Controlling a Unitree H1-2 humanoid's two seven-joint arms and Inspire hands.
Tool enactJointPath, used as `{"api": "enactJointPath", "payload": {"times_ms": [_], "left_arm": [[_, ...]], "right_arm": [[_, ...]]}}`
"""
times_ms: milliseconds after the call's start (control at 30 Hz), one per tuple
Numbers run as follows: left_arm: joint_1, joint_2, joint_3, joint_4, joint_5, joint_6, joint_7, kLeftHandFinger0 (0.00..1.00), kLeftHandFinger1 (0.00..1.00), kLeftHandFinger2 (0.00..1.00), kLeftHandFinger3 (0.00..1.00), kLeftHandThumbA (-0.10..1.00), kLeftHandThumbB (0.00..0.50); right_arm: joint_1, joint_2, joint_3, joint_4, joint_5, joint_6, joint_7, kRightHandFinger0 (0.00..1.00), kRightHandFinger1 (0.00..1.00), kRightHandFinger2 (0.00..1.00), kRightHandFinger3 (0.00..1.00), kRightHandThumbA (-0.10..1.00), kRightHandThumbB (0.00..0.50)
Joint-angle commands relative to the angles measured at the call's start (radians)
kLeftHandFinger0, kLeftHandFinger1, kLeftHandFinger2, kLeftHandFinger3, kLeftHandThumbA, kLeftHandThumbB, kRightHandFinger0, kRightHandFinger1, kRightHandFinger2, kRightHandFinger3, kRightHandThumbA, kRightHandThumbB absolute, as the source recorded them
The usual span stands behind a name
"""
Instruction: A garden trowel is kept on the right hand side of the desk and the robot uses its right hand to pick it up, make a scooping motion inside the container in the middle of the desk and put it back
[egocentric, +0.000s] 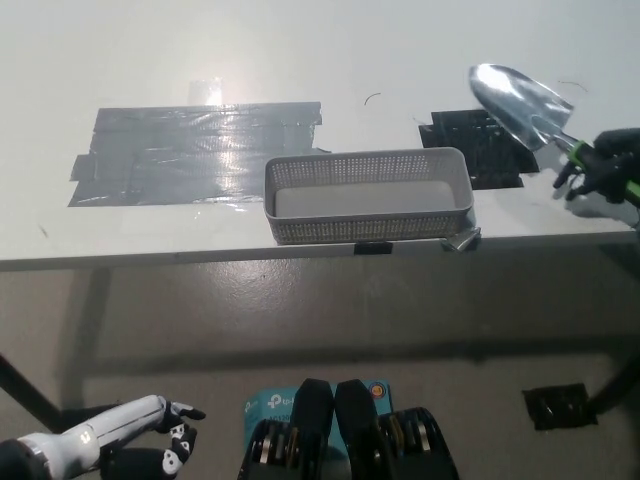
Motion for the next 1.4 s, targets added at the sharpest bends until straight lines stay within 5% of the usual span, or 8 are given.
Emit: {"api": "enactJointPath", "payload": {"times_ms": [0, 167, 300, 367, 467, 633, 800, 1367], "left_arm": [[-0.031, 0.031, 0.011, -0.029, -0.006, 0.013, -0.006, 1.00, 0.93, 0.94, 1.00, 1.00, 0.493], [-0.038, 0.033, 0.015, -0.030, -0.013, 0.013, -0.011, 1.00, 0.94, 0.94, 1.00, 1.00, 0.500], [-0.047, 0.041, 0.010, -0.035, -0.003, 0.013, -0.014, 1.00, 0.94, 0.94, 1.00, 1.00, 0.498], [-0.049, 0.040, 0.013, -0.031, -0.004, 0.013, -0.017, 1.00, 0.95, 0.95, 1.00, 1.00, 0.499], [-0.050, 0.038, 0.015, -0.034, -0.003, 0.013, -0.018, 1.00, 0.95, 0.94, 1.00, 1.00, 0.500], [-0.048, 0.029, 0.028, -0.047, 0.003, 0.013, -0.032, 1.00, 0.95, 0.93, 1.00, 1.00, 0.500], [-0.047, 0.020, 0.032, -0.050, 0.011, 0.013, -0.039, 1.00, 0.96, 0.93, 1.00, 1.00, 0.500], [-0.022, 0.030, 0.038, -0.049, 0.010, 0.013, -0.025, 1.00, 0.94, 0.92, 1.00, 1.00, 0.496]], "right_arm": [[-0.078, 0.009, 0.026, -0.049, -0.005, -0.060, -0.052, 0.00, 0.22, 0.50, 0.18, -0.10, 0.059], [-0.074, 0.029, 0.094, -0.050, -0.054, -0.110, -0.132, 0.00, 0.30, 0.54, 0.42, -0.10, 0.091], [-0.099, 0.034, 0.107, -0.018, -0.051, -0.069, -0.157, 0.20, 0.38, 0.56, 1.00, -0.10, 0.000], [-0.111, 0.029, 0.151, -0.015, -0.082, -0.072, -0.131, 0.56, 0.88, 1.00, 1.00, -0.04, 0.000], [-0.141, 0.027, 0.220, 0.029, -0.117, -0.082, -0.063, 1.00, 1.00, 1.00, 1.00, 0.41, 0.037], [-0.181, 0.032, 0.314, 0.098, -0.150, -0.121, -0.040, 1.00, 1.00, 1.00, 1.00, 0.62, 0.147], [-0.173, 0.024, 0.356, 0.068, -0.179, -0.062, -0.131, 1.00, 1.00, 1.00, 1.00, 0.81, 0.500], [-0.140, -0.119, 0.316, -0.462, -0.201, -0.024, -0.013, 1.00, 1.00, 1.00, 1.00, 0.86, 0.476]]}}
